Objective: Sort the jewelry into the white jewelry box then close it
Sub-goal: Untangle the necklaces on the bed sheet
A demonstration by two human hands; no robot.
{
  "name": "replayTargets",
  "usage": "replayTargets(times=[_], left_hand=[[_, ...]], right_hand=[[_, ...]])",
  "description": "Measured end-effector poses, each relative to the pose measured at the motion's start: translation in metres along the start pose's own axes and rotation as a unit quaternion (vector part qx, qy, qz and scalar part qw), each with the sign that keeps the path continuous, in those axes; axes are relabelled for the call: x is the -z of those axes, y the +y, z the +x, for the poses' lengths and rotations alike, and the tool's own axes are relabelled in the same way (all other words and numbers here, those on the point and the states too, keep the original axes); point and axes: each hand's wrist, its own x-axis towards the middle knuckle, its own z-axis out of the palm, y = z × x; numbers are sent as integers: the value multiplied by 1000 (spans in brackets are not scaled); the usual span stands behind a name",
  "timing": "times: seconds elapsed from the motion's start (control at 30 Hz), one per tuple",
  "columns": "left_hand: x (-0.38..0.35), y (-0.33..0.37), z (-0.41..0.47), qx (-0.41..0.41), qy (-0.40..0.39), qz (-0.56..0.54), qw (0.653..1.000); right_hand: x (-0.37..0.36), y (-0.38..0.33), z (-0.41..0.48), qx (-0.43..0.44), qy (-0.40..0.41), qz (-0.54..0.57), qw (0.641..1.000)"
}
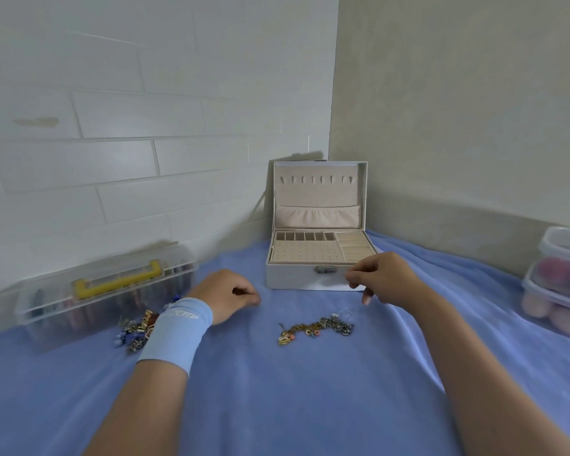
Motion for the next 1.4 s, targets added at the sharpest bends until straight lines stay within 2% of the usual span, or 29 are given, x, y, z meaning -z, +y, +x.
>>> replayTargets(times=[0.1,0.17,0.33,0.5,0.67,0.83,0.93,1.03,1.13,1.2,1.27,1.4], left_hand=[[2,1,0,-5,-30,22,999],[1,1,4,-9,-23,17,1000],[-23,10,20,-16,74,23,997],[-37,15,23,-19,62,74,995],[-37,13,21,-32,57,82,994],[-38,12,20,-16,82,97,992],[-35,12,20,1,103,112,988],[-33,14,19,2,104,126,987],[-30,22,17,-31,142,132,981],[-31,32,14,-75,156,80,982],[-37,45,7,-110,110,30,987],[-55,63,-1,-106,-1,2,994]], right_hand=[[2,4,0,-5,14,-26,1000],[4,7,1,-10,17,-36,999],[2,15,2,-47,33,-126,990],[1,16,1,-83,40,-245,965],[2,5,1,-42,76,-383,920],[-3,6,0,-29,50,-424,904],[-1,10,-3,-43,55,-422,904],[1,10,-2,-21,61,-395,916],[-2,2,-4,40,40,-292,955],[-6,-4,-8,81,-17,-226,971],[-11,-6,-11,104,-85,-214,968],[-18,-3,-12,113,-162,-199,960]])
